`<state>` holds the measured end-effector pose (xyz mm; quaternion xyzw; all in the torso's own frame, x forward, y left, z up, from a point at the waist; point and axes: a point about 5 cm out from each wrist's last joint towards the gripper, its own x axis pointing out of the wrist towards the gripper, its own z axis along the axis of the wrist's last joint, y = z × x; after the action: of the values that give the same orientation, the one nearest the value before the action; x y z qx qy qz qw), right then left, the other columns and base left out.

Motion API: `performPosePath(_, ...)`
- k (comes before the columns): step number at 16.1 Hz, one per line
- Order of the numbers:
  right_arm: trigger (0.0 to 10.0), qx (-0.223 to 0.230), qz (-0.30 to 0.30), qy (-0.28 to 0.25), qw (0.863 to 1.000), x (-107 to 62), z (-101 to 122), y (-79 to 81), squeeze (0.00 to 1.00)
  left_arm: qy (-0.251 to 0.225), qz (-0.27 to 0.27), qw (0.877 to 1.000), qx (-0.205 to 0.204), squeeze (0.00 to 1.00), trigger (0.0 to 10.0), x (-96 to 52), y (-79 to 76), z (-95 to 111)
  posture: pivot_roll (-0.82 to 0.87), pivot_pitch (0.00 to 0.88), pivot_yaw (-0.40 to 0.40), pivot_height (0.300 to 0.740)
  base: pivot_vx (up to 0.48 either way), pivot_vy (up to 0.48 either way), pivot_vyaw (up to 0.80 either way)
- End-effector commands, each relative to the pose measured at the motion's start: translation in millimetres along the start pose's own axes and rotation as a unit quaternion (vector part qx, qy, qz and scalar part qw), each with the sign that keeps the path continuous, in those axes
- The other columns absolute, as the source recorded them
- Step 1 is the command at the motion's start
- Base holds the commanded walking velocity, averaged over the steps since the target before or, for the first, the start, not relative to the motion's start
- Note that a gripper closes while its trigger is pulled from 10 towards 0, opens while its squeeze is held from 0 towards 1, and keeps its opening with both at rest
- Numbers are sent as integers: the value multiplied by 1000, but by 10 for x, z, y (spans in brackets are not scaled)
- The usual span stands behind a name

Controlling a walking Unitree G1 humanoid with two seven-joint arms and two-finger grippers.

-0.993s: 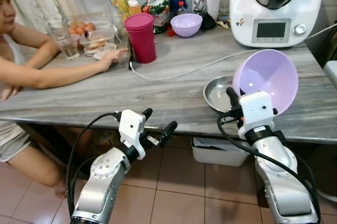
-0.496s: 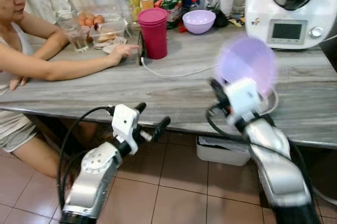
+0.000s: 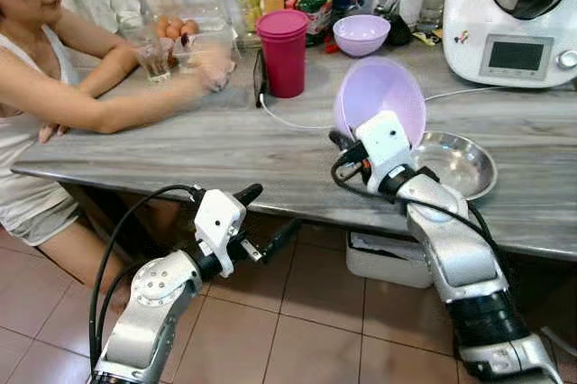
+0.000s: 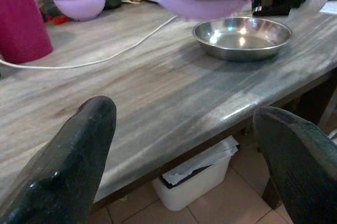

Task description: Setting the table

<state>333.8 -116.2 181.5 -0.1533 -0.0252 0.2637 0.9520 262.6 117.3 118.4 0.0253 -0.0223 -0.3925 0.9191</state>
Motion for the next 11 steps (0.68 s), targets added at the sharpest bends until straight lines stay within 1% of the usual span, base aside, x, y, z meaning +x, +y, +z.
performPosePath(1,10000,13,13,-5,1000,45,68,-30,0,-2,-3,1000,8,0,10000,-15,-16,18,-228,73,98,740,0,0,0)
performPosePath(3,10000,4,26,8,1000,83,45,-75,0,-5,-13,1000,7,0,10000,7,-41,31,-236,74,101,740,0,0,0)
performPosePath(4,10000,13,35,18,999,102,26,-81,0,-5,-13,1000,8,0,10000,18,-30,31,-238,73,102,740,0,0,0)
performPosePath(6,10000,20,35,30,999,135,-4,-119,0,-5,-11,1000,9,0,10000,31,-9,38,-239,73,103,740,0,0,0)
performPosePath(7,10000,39,49,42,997,144,-51,-118,0,-6,-11,1000,8,0,10000,29,-26,35,-239,74,104,740,0,0,0)
performPosePath(8,10000,47,56,43,996,148,-66,-111,0,-4,-12,1000,7,0,10000,24,-38,22,-237,74,104,740,0,0,0)
performPosePath(9,10000,40,61,43,996,156,-79,-109,0,-3,-13,1000,6,0,10000,19,-50,12,-234,76,104,740,0,0,0)
performPosePath(10,10000,44,63,44,996,163,-91,-106,0,-2,-13,1000,6,0,10000,17,-55,8,-234,74,103,740,0,0,0)
performPosePath(11,10000,42,66,54,995,188,-140,-106,0,-1,-12,1000,5,0,10000,13,-59,7,-229,73,105,740,0,0,0)
